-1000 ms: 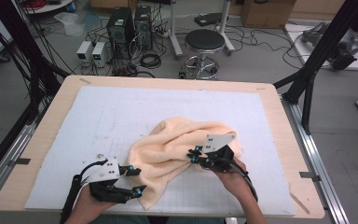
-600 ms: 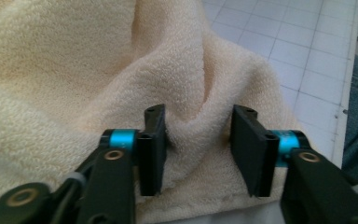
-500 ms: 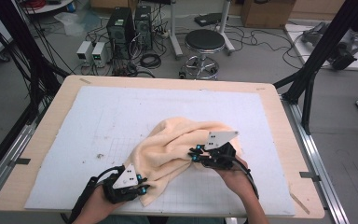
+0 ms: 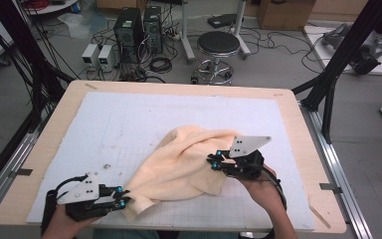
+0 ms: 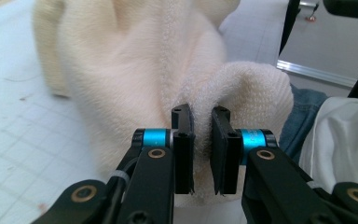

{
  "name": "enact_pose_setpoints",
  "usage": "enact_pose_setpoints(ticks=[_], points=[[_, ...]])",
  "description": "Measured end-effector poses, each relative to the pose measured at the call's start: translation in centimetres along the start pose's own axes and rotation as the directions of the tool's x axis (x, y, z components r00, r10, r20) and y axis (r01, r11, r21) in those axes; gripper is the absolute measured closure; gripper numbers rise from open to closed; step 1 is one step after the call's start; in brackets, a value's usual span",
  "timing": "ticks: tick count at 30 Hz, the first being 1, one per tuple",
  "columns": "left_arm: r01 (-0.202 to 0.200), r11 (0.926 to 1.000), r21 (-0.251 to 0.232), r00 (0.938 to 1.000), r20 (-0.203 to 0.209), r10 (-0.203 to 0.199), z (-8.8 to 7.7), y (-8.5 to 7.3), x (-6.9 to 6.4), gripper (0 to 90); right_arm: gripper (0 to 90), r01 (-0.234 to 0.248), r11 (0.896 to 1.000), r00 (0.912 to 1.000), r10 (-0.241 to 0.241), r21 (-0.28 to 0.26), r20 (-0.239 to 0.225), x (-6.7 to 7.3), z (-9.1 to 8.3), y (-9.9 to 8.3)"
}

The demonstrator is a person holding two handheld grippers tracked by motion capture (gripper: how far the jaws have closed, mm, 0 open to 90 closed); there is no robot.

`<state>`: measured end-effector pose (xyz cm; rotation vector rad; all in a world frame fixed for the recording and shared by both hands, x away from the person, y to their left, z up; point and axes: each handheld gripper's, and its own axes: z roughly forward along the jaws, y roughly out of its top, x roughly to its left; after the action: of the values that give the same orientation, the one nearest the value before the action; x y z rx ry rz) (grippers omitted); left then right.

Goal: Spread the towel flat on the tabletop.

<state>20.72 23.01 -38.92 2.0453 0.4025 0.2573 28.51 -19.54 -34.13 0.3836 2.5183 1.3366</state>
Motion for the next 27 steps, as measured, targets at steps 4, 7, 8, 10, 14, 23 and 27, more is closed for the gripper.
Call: enact_pose_setpoints(ticks=[4,7,8,10,14,23,27], points=[[0.015,0.9993,0.036,0.9993,-0.034,-0.013,0.6,-0.2,1.5,80.3,83.1,-0.018,0.998,0.9998,0.017,0.061,0.006,-0.7,1.7,-0.5],[0.046,0.9967,0.066,0.9981,-0.045,-0.043,2.2,-0.7,2.6,79.9,82.9,-0.063,0.992,0.9977,0.06,0.113,0.03,-1.8,3.7,-1.8],[0.063,0.9956,0.07,0.997,-0.05,-0.059,2.8,-0.9,2.9,79.2,82.4,-0.066,0.989,0.9976,0.063,0.131,0.027,-2.1,4.3,-2.2],[0.087,0.9938,0.069,0.9954,-0.046,-0.084,3.4,-1.0,3.5,73.7,78.5,-0.073,0.987,0.9972,0.071,0.144,0.023,-2.3,5.0,-2.7],[0.109,0.9933,0.041,0.9941,-0.011,-0.108,3.0,-0.8,3.8,54.4,67.9,-0.107,0.992,0.9943,0.106,0.064,0.013,-2.4,3.5,-2.7],[0.102,0.9939,0.042,0.9948,-0.012,-0.102,3.1,-0.7,3.2,44.0,58.5,-0.074,0.997,0.995,0.071,-0.031,-0.07,0.9,1.0,-2.8],[0.1,0.9935,0.054,0.9948,-0.022,-0.099,3.4,-1.1,3.0,41.0,52.4,-0.063,0.998,0.988,0.063,0.004,-0.141,2.6,2.2,-4.3]])
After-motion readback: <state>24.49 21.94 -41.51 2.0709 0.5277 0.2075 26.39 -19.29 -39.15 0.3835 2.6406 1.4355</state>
